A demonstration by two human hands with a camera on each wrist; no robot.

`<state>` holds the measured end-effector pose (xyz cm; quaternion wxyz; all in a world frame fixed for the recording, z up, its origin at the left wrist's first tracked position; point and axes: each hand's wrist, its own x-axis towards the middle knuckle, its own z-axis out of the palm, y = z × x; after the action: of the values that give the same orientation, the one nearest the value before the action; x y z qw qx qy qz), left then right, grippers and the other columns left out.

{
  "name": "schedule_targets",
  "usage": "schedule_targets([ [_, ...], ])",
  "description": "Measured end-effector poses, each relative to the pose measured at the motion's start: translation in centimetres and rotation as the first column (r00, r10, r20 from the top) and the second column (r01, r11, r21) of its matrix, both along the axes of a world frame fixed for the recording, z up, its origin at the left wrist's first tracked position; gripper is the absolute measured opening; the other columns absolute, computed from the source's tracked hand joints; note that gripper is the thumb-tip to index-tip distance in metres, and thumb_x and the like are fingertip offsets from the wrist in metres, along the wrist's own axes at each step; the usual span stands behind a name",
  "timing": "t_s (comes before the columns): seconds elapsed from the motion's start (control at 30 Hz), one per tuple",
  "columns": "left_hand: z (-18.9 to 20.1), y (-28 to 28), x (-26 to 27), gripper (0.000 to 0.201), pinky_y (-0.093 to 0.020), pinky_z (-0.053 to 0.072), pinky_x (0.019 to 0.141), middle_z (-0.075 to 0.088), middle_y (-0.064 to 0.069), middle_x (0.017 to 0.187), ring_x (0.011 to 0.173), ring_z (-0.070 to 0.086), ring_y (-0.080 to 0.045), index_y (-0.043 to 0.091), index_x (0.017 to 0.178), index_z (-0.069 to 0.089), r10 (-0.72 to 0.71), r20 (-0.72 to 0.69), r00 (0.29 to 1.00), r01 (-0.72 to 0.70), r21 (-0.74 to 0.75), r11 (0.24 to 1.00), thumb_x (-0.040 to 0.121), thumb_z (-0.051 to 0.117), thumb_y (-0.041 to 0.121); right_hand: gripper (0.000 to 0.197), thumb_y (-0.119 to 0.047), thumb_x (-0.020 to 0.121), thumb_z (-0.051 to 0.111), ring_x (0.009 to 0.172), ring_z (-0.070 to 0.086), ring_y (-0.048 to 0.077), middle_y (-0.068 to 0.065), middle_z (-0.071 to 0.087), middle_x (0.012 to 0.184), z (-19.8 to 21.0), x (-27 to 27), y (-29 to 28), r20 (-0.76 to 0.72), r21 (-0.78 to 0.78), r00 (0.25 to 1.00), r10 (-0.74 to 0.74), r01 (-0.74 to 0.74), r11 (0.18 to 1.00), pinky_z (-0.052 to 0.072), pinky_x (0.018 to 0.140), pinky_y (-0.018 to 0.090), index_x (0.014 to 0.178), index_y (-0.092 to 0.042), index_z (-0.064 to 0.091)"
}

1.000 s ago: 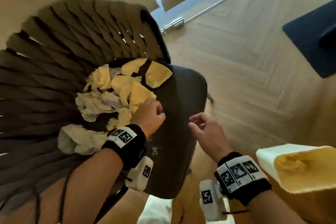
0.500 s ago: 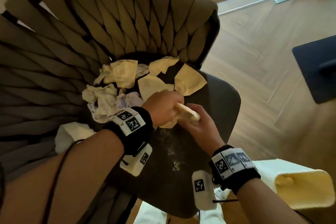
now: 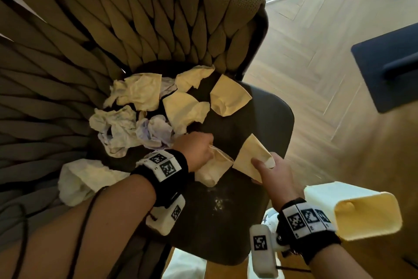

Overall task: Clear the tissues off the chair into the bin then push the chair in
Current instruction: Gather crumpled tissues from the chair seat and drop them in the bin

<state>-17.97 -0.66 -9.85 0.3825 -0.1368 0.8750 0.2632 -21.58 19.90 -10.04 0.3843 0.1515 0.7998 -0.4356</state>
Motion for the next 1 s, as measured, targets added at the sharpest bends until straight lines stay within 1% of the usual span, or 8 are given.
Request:
schedule_targets([
  [0.17,2.7,-1.1,-0.9,0.01,-0.019,0.039,0.051,0.055,0.006,0.073,0.061,0.054,-0.005,0.014,0.093,0.062,0.232,0.047,0.972,-0.233,0.355,0.905,0.091,0.059,0.024,0.007,-0.029,0.091,0.058,0.094,0.061,0.021,-0.006,0.061,0.089,0.0,1.0,-0.7,-0.088,0.06,0.996,-0.03,0.035,0.998,0.049,0.069,0.028,0.097,-0.024,0.058],
  [0.23,3.1,-0.7,-1.5,0.016,-0.02,0.045,0.047,0.057,0.003,0.07,0.052,0.056,-0.008,0.011,0.098,0.062,0.29,0.077,0.954,-0.295,0.415,0.86,0.091,0.058,0.025,0.019,-0.036,0.092,0.053,0.095,0.065,0.024,0.002,0.068,0.098,0.7,1.1,-1.5,0.073,-0.134,0.988,-0.138,0.147,0.98,0.055,0.076,0.037,0.1,-0.022,0.063],
  [0.33,2.8,0.7,-2.5,0.022,-0.02,0.047,0.042,0.057,0.002,0.068,0.046,0.056,-0.007,0.009,0.102,0.061,0.312,0.076,0.947,-0.315,0.399,0.861,0.092,0.058,0.028,0.038,-0.046,0.089,0.052,0.099,0.068,0.03,0.012,0.071,0.107,1.1,0.6,-1.9,0.319,-0.336,0.881,-0.349,0.45,0.827,0.055,0.087,0.049,0.109,-0.016,0.065],
  [0.43,2.5,2.0,-3.6,0.025,-0.019,0.047,0.043,0.06,0.002,0.076,0.054,0.059,-0.009,0.013,0.099,0.06,0.341,0.045,0.939,-0.33,0.404,0.853,0.088,0.062,0.035,0.044,-0.043,0.079,0.065,0.098,0.069,0.03,0.013,0.071,0.108,1.1,0.0,-1.6,0.204,-0.339,0.95,-0.235,0.294,0.894,0.055,0.087,0.051,0.113,-0.015,0.061],
  [0.57,1.4,1.5,-6.5,0.034,-0.032,0.054,0.073,0.058,-0.001,0.106,0.09,0.061,-0.017,0.019,0.109,0.055,0.469,-0.164,0.868,-0.444,0.169,0.88,0.086,0.06,0.044,0.026,-0.023,0.084,0.066,0.092,0.068,0.019,0.001,0.067,0.103,1.0,-1.1,-1.1,0.15,-0.285,0.97,-0.191,0.228,0.931,0.059,0.073,0.036,0.108,-0.021,0.057],
  [0.7,-1.1,-0.7,-10.4,0.07,-0.049,0.043,0.101,0.032,-0.011,0.146,0.129,0.042,-0.034,0.017,0.14,0.031,0.427,-0.253,0.868,-0.468,-0.133,0.874,0.083,0.062,0.043,0.026,-0.021,0.084,0.066,0.095,0.064,0.019,-0.001,0.063,0.105,1.2,-1.3,0.0,0.146,-0.269,0.967,-0.209,0.242,0.932,0.058,0.074,0.037,0.107,-0.024,0.053],
  [0.83,-3.3,-1.1,-12.8,0.083,-0.048,0.039,0.105,0.033,-0.017,0.15,0.133,0.039,-0.036,0.01,0.145,0.023,0.439,-0.137,0.888,-0.46,-0.238,0.855,0.081,0.063,0.042,0.022,-0.021,0.084,0.065,0.093,0.064,0.017,-0.002,0.063,0.103,1.3,-0.7,1.2,0.148,-0.275,0.973,-0.176,0.212,0.938,0.057,0.073,0.035,0.098,-0.031,0.053],
  [1.0,-4.8,-0.9,-12.4,0.078,-0.051,0.035,0.107,0.044,-0.016,0.144,0.131,0.041,-0.037,0.013,0.138,0.041,0.426,-0.126,0.896,-0.444,-0.277,0.852,0.076,0.059,0.057,0.028,-0.021,0.084,0.065,0.094,0.064,0.02,0.001,0.063,0.106,1.0,-0.1,1.7,0.165,-0.236,0.967,-0.192,0.228,0.945,0.056,0.071,0.035,0.109,-0.024,0.052],
])
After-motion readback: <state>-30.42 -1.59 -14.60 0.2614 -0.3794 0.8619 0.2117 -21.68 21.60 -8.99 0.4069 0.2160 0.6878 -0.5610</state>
